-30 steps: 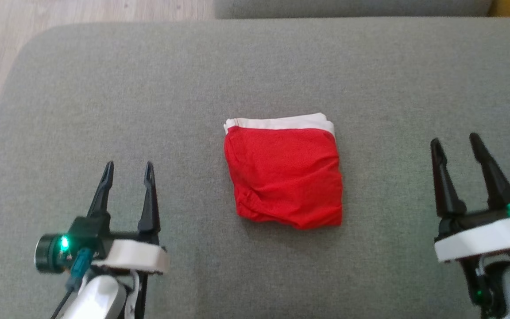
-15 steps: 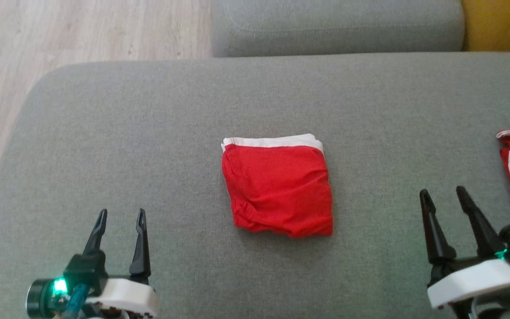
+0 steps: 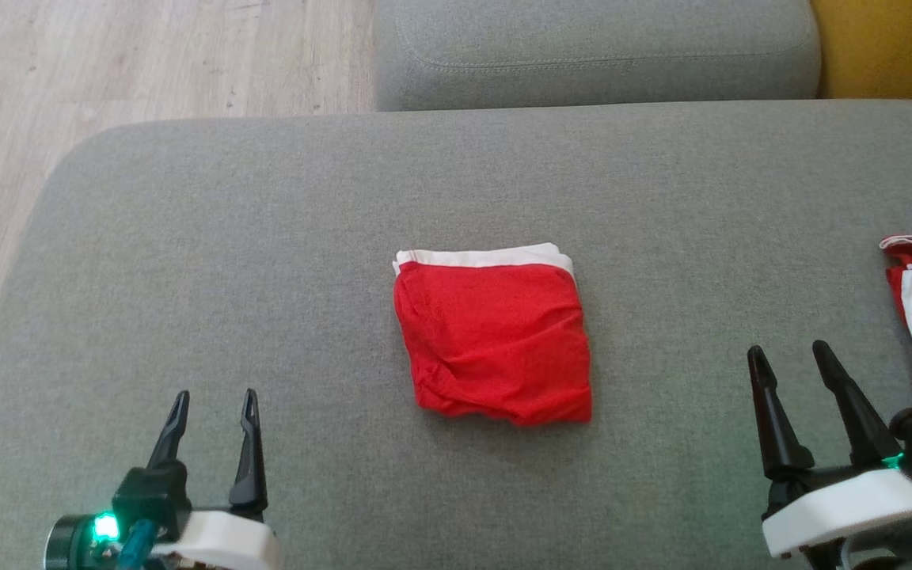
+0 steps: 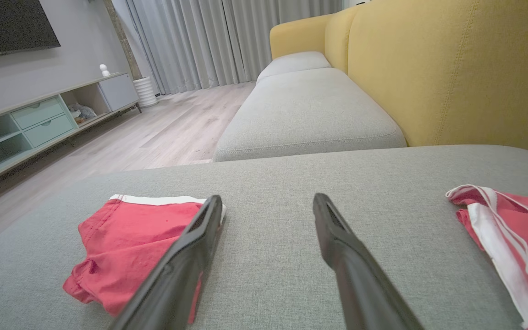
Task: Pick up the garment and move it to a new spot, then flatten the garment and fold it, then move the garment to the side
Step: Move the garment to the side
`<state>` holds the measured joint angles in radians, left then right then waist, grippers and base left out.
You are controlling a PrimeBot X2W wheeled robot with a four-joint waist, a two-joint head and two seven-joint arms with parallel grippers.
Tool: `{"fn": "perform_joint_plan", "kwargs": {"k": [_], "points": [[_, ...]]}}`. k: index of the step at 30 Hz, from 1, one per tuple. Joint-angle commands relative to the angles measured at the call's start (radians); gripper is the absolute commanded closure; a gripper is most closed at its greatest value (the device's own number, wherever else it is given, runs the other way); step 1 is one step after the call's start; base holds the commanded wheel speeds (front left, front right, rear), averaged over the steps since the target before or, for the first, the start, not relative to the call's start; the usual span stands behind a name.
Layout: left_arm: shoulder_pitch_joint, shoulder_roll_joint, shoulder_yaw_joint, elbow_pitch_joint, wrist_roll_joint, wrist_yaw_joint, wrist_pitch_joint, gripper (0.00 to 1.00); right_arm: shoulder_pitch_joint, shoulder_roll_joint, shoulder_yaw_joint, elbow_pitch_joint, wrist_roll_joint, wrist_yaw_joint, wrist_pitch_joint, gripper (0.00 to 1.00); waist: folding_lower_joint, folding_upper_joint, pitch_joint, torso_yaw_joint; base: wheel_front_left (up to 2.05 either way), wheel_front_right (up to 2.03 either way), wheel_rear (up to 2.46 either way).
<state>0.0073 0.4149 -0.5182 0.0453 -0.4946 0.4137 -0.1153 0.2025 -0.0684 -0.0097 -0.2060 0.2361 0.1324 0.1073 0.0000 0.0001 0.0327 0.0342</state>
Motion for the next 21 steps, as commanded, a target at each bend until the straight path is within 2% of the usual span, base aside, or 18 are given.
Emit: {"fn": "perform_joint_plan", "kwargs": {"k": [1, 9, 13, 16, 21], "points": [[-0.044, 0.028, 0.036, -0.035, -0.003, 0.005, -0.002, 0.00, -0.027, -0.002, 0.022, -0.040, -0.001, -0.002, 0.000, 0.00, 0.0000, -0.0001, 0.002, 0.000, 0.00, 0.00, 0.00], [-0.057, 0.030, 0.036, -0.046, 0.001, 0.012, -0.005, 0.00, -0.035, -0.002, 0.023, -0.031, 0.000, -0.002, 0.007, 0.00, 0.0000, -0.0001, 0.015, -0.001, 0.00, 0.00, 0.00], [-0.080, 0.028, 0.036, -0.056, 0.009, 0.013, -0.011, 0.00, -0.066, -0.036, 0.042, 0.000, 0.014, -0.002, 0.023, 0.00, 0.0000, -0.0001, 0.043, 0.007, 0.00, 0.00, 0.00], [-0.130, 0.018, 0.029, -0.063, 0.023, 0.004, -0.024, 0.00, -0.128, -0.070, 0.073, 0.070, 0.051, -0.002, 0.037, 0.00, 0.0000, -0.0001, 0.093, 0.033, 0.00, 0.00, 0.00], [-0.191, -0.011, 0.015, -0.061, 0.039, -0.007, -0.051, 0.00, -0.248, -0.092, 0.169, 0.215, 0.130, -0.002, 0.042, 0.00, 0.0000, -0.0001, 0.155, 0.079, 0.00, 0.00, 0.00]]}}
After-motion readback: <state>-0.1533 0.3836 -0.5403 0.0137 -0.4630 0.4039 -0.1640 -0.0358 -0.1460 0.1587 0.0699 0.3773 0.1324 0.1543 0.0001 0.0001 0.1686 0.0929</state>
